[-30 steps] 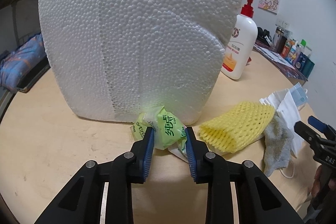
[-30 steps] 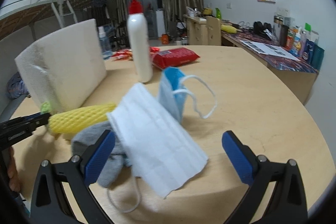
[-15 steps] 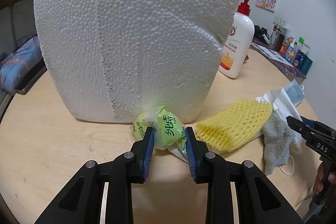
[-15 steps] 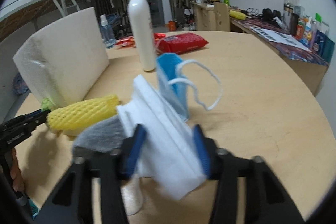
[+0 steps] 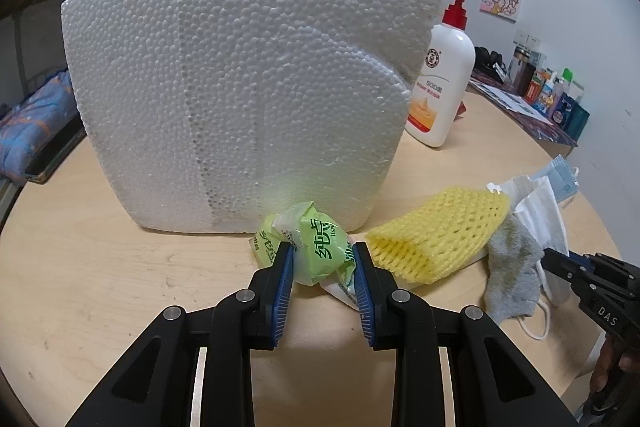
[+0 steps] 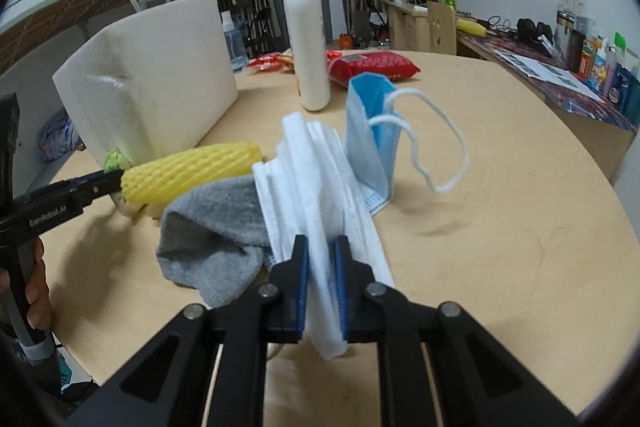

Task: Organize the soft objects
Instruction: 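Lift the green bag with the left tool while the right tool lifts the mask toward the foam box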

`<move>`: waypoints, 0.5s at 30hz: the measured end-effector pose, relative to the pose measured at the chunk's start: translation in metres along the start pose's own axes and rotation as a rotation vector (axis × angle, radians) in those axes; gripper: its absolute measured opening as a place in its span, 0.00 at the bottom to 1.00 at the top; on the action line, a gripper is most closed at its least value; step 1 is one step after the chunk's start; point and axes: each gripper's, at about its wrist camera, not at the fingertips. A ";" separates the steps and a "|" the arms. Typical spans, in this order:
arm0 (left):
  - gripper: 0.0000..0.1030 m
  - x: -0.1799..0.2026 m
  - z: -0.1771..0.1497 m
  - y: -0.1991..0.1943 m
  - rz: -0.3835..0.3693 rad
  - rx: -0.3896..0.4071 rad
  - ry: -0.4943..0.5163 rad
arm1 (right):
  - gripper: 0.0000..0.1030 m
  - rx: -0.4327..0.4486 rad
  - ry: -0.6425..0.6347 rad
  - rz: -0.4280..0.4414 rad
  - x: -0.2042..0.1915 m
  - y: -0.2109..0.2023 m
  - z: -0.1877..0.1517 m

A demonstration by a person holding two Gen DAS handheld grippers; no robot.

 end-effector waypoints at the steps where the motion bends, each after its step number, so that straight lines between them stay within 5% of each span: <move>1: 0.30 0.001 0.000 -0.001 0.000 0.001 0.005 | 0.12 0.002 0.001 0.008 0.000 -0.001 0.000; 15: 0.25 0.000 0.000 -0.033 -0.007 0.088 0.027 | 0.03 0.127 0.001 0.054 -0.010 -0.034 0.010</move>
Point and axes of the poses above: each gripper's, at about its wrist camera, not at the fingertips, and y roughly the way its jaws point, x to its right, z to its top, and after that the axes turned 10 degrees about y, right-handed
